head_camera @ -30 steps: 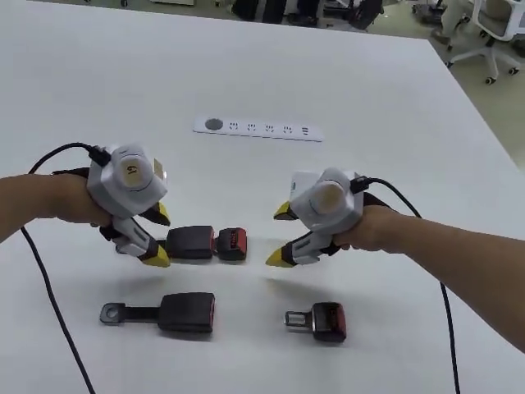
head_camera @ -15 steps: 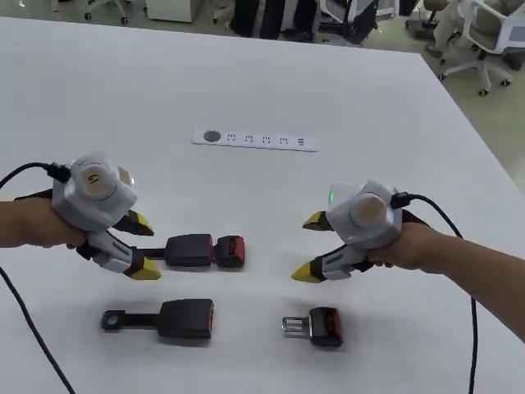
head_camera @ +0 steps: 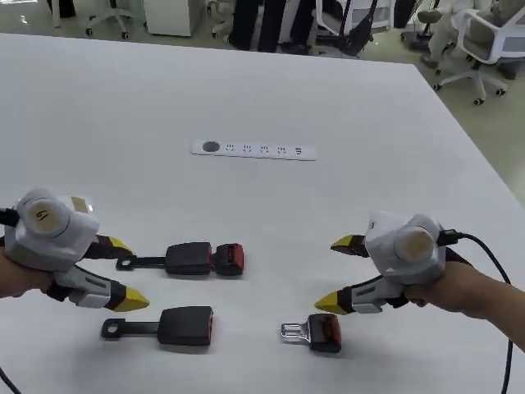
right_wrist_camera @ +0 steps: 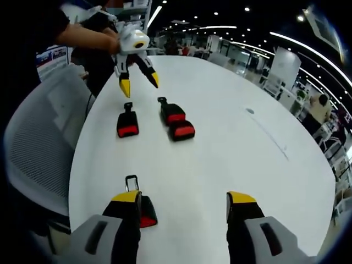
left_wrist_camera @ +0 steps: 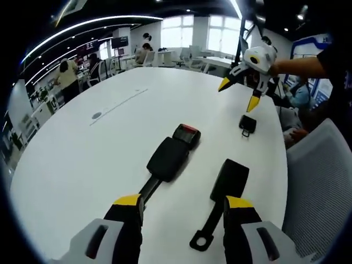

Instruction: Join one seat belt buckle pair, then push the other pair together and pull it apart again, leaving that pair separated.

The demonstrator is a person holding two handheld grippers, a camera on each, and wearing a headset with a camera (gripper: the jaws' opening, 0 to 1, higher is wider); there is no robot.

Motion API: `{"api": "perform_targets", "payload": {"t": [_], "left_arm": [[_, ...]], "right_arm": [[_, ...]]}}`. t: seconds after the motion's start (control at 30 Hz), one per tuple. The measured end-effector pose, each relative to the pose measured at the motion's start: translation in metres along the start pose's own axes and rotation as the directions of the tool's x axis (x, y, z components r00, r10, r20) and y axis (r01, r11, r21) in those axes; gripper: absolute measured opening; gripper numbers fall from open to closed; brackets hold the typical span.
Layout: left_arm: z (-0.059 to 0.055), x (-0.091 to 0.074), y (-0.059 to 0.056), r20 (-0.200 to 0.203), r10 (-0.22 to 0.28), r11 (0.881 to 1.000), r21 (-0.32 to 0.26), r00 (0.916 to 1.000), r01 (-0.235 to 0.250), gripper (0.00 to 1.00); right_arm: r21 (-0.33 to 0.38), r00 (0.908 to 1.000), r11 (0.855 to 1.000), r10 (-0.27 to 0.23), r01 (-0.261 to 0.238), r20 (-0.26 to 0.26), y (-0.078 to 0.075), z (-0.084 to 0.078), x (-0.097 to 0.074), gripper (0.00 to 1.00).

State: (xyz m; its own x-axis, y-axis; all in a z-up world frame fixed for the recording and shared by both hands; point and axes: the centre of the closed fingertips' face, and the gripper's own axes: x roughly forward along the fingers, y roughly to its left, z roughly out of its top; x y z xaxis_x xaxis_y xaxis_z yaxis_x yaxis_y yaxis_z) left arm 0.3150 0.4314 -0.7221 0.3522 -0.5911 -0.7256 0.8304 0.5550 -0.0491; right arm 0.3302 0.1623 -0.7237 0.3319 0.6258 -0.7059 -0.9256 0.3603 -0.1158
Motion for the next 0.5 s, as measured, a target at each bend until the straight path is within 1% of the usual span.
{"api": "perform_targets", "payload": {"t": [0.07, 0.1, 0.2, 0.23, 0.27, 0.3, 0.33, 0.37, 0.4, 0.43, 0.47, 0.5], "left_arm": [[0.0, -0.004, 0.0, 0.043, 0.023, 0.999, -0.026, 0.9988, -0.021, 0.63], [0.001, -0.006, -0.004, 0.067, 0.032, 0.999, -0.037, 0.9972, -0.029, 0.63], [-0.002, -0.011, -0.007, 0.103, 0.06, 0.996, -0.066, 0.9928, -0.053, 0.66], [-0.003, -0.012, -0.011, 0.11, 0.067, 0.996, -0.073, 0.9916, -0.059, 0.67], [-0.003, -0.013, -0.014, 0.13, 0.081, 0.994, -0.086, 0.9882, -0.07, 0.68], [-0.004, -0.014, -0.014, 0.137, 0.084, 0.994, -0.086, 0.987, -0.073, 0.68], [-0.004, -0.015, -0.014, 0.157, 0.102, 0.992, -0.09, 0.9823, -0.088, 0.69], [-0.005, -0.016, -0.015, 0.169, 0.11, 0.991, -0.096, 0.9795, -0.095, 0.7], [-0.004, -0.018, -0.014, 0.196, 0.126, 0.989, -0.102, 0.9725, -0.107, 0.71], [-0.002, -0.019, -0.013, 0.218, 0.136, 0.988, -0.107, 0.9663, -0.115, 0.72], [-0.003, -0.02, -0.014, 0.227, 0.143, 0.987, -0.107, 0.9633, -0.122, 0.73], [-0.004, -0.02, -0.016, 0.227, 0.148, 0.987, -0.103, 0.9625, -0.127, 0.74]], "right_arm": [[0.011, 0.9999, 1.0, -0.013, 0.013, 0.008, 0.003, -0.002, -0.006, 0.62], [0.023, 0.9996, 0.999, -0.023, 0.023, 0.014, 0.004, -0.005, -0.009, 0.62], [0.072, 0.9979, 0.996, -0.048, 0.045, 0.043, 0.006, -0.008, -0.014, 0.64], [0.092, 0.9963, 0.994, -0.061, 0.055, 0.06, 0.007, -0.008, -0.016, 0.65], [0.107, 0.9957, 0.993, -0.063, 0.055, 0.068, 0.009, -0.009, -0.017, 0.66], [0.116, 0.9949, 0.992, -0.068, 0.059, 0.074, 0.01, -0.009, -0.018, 0.67], [0.123, 0.9933, 0.99, -0.077, 0.066, 0.086, 0.012, -0.009, -0.02, 0.68], [0.132, 0.9919, 0.989, -0.085, 0.072, 0.095, 0.013, -0.01, -0.021, 0.68], [0.146, 0.9894, 0.986, -0.096, 0.08, 0.109, 0.011, -0.014, -0.019, 0.69], [0.156, 0.9882, 0.984, -0.1, 0.081, 0.116, 0.012, -0.015, -0.019, 0.71], [0.168, 0.9862, 0.982, -0.105, 0.083, 0.128, 0.016, -0.012, -0.022, 0.72], [0.181, 0.9829, 0.98, -0.113, 0.086, 0.145, 0.018, -0.01, -0.024, 0.75]]}}
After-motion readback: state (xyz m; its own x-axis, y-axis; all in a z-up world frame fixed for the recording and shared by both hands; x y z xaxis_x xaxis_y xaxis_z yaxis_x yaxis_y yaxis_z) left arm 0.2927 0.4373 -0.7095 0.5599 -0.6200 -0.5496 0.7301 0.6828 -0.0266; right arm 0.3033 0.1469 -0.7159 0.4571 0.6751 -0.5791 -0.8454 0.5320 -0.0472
